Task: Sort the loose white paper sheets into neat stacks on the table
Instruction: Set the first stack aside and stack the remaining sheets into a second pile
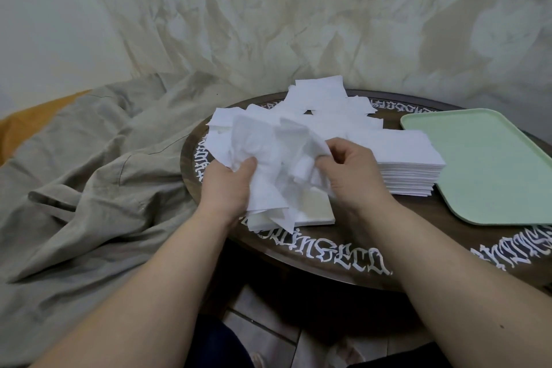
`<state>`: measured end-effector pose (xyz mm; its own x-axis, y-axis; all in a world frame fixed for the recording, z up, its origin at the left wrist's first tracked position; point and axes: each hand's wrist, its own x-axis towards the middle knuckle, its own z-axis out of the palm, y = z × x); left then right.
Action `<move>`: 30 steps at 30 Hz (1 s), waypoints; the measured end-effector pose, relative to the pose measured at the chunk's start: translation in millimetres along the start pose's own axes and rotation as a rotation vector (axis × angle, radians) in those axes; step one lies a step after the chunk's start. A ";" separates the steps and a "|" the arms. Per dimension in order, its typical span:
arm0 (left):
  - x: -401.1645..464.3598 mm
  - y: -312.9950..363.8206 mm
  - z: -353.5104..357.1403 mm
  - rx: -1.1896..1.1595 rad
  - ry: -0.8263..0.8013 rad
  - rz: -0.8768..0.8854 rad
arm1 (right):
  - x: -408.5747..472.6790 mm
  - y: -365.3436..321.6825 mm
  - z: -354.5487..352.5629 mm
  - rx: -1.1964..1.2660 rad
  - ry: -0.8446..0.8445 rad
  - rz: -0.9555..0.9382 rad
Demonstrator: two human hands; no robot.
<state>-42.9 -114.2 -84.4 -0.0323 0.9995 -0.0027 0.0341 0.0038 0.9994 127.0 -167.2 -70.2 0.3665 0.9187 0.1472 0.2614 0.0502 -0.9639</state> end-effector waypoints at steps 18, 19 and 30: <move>-8.1 10.5 -8.0 -0.221 -0.093 -0.195 | -0.8 24.4 9.0 -0.769 -0.043 -0.704; -8.2 10.3 -8.3 -0.212 -0.095 -0.184 | -1.5 23.9 8.2 -0.721 -0.016 -0.629; -5.7 12.6 -8.3 -0.336 -0.157 -0.084 | 2.4 9.1 -4.8 0.641 -0.043 0.467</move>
<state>-50.6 -120.2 -71.5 0.1332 0.9890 -0.0641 -0.2928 0.1010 0.9508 134.6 -166.4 -77.6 0.2732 0.9140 -0.2999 -0.4805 -0.1404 -0.8657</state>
